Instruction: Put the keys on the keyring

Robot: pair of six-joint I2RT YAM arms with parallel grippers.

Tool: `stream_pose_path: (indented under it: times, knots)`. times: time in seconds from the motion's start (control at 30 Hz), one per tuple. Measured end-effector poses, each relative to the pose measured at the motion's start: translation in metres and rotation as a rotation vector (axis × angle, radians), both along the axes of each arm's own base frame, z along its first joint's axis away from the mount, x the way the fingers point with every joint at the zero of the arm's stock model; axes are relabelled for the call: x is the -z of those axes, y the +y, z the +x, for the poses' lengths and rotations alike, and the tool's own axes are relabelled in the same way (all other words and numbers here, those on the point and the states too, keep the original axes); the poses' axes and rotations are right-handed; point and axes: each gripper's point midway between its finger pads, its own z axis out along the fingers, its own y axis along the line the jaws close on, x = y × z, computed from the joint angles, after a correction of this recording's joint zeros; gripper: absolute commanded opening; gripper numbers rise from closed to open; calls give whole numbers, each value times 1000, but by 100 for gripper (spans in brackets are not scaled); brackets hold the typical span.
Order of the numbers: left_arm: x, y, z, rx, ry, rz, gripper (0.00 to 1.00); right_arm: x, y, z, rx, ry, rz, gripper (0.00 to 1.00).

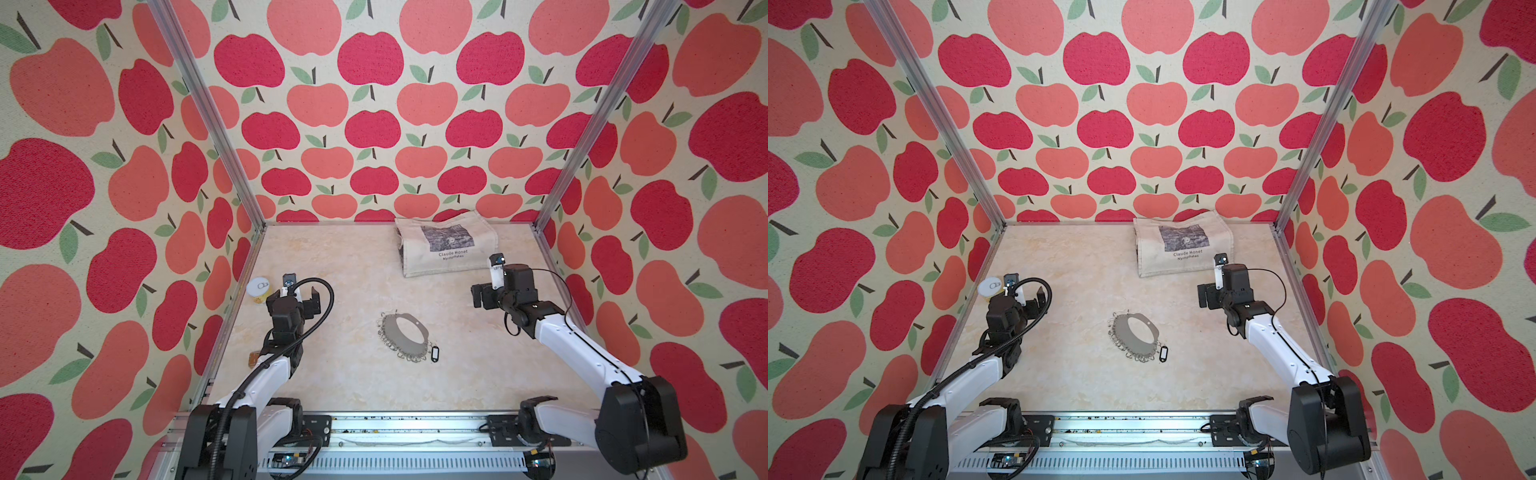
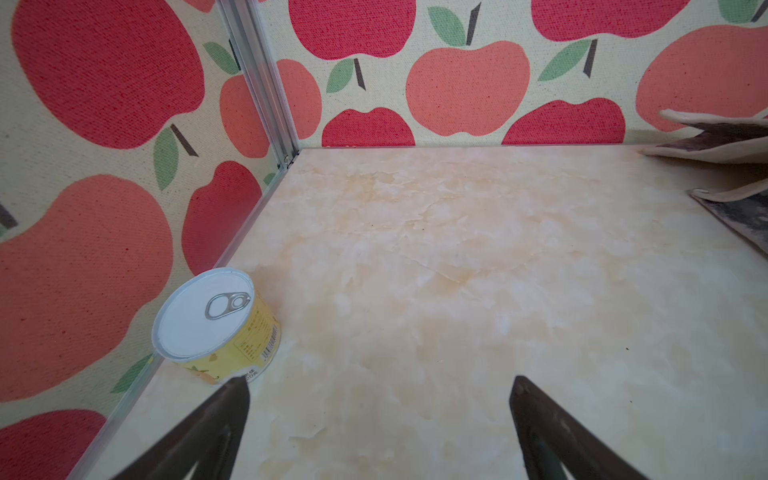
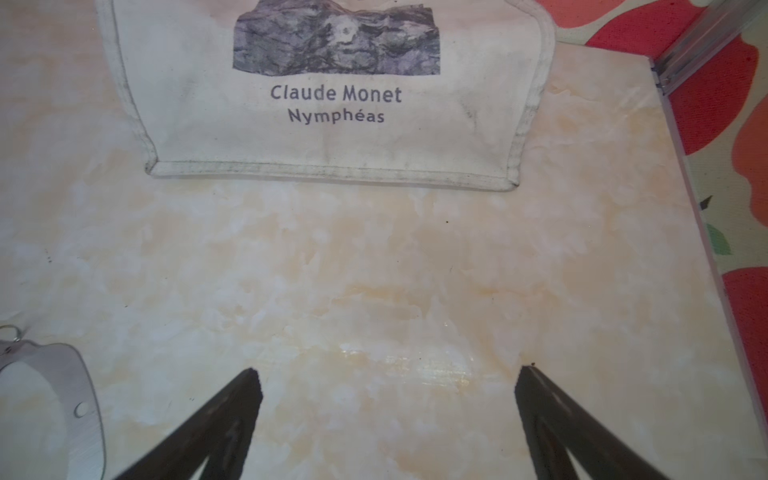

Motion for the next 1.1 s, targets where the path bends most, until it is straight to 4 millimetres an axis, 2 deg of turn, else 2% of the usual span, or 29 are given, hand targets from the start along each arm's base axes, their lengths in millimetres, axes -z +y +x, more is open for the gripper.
stream_pose_path:
  times: [0.2, 0.3, 0.47, 0.6, 0.7, 0.8, 0.9, 1.1]
  knots:
    - [24, -1, 11, 19, 27, -9, 99, 19, -56, 8, 170, -64, -50, 99]
    - [32, -2, 16, 26, 32, -4, 99, 28, -69, 12, 204, -122, -56, 99]
    - [33, -2, 21, 31, 15, 13, 99, 52, -69, 11, 180, -182, -82, 99]
    - [31, -2, 25, 34, -7, 19, 99, 44, -66, 25, 170, -262, -78, 99]
    - [42, -3, 28, 38, 8, 27, 99, 38, -65, 32, 167, -322, -66, 99]
    - [51, -4, 29, 45, 29, 36, 99, 44, -61, 35, 156, -347, -63, 99]
    - [46, -4, 30, 44, 7, 37, 99, 53, -56, 31, 138, -350, -68, 99]
    - [46, 6, 33, 18, -10, 28, 99, 48, -57, 31, 150, -424, -73, 99]
